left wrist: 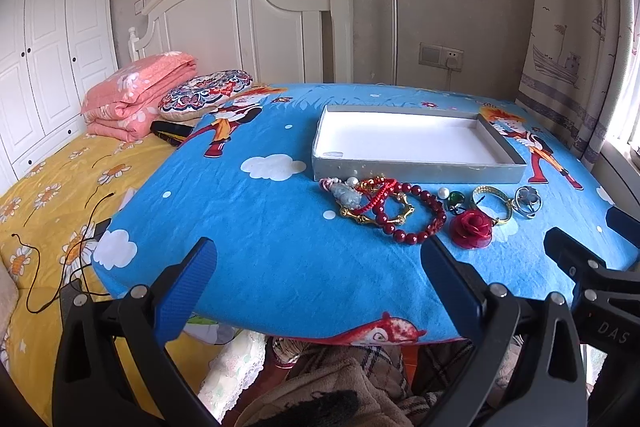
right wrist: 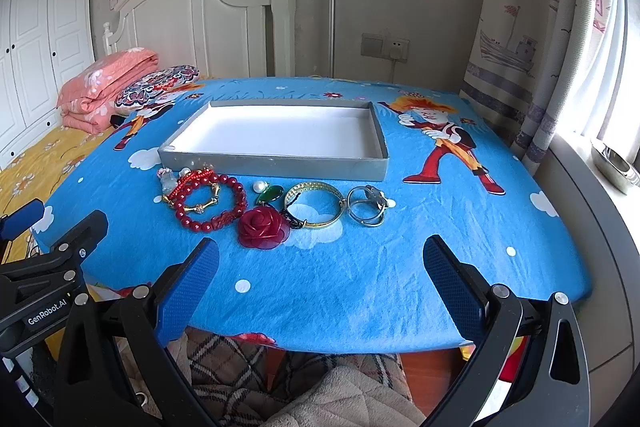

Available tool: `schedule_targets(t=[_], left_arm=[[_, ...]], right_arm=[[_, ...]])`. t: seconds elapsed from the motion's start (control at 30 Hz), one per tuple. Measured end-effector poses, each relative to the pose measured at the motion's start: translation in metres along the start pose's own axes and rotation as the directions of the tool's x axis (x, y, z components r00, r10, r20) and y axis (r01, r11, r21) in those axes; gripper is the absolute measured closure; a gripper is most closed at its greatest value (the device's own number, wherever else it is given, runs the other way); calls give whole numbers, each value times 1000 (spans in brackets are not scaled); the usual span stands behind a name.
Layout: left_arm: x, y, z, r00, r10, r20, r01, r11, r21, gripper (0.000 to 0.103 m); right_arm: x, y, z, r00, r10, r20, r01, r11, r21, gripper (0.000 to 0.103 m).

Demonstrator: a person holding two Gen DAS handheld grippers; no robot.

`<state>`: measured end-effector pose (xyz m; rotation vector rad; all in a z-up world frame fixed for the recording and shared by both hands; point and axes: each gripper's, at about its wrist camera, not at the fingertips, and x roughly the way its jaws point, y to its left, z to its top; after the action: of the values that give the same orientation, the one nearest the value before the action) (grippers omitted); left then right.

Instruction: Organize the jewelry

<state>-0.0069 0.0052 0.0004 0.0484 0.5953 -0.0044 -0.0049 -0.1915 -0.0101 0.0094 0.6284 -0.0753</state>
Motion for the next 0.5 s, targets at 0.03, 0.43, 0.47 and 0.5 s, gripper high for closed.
schedule_targets(t=[0.03, 0.43, 0.47, 0.5], left_arm=[[0, 1, 0, 1000, -5, -1, 5, 1000, -3, 5], [16, 10, -2, 995, -70, -67, 67, 997, -48, 5], [20, 12, -2, 994, -73, -79, 69, 996, -55, 5], [24, 14, 0, 994, -62, -91, 57, 997, -53, 5]], right_arm=[[0, 0, 0, 1000, 1, -3, -1, 1000, 3, 7], [4, -14, 3, 999, 29, 16, -30, 999, 42, 7], [5, -15, 3, 999, 30, 22, -31, 999, 41, 7], [6, -16, 3, 999, 31, 26, -32, 999, 40, 7]])
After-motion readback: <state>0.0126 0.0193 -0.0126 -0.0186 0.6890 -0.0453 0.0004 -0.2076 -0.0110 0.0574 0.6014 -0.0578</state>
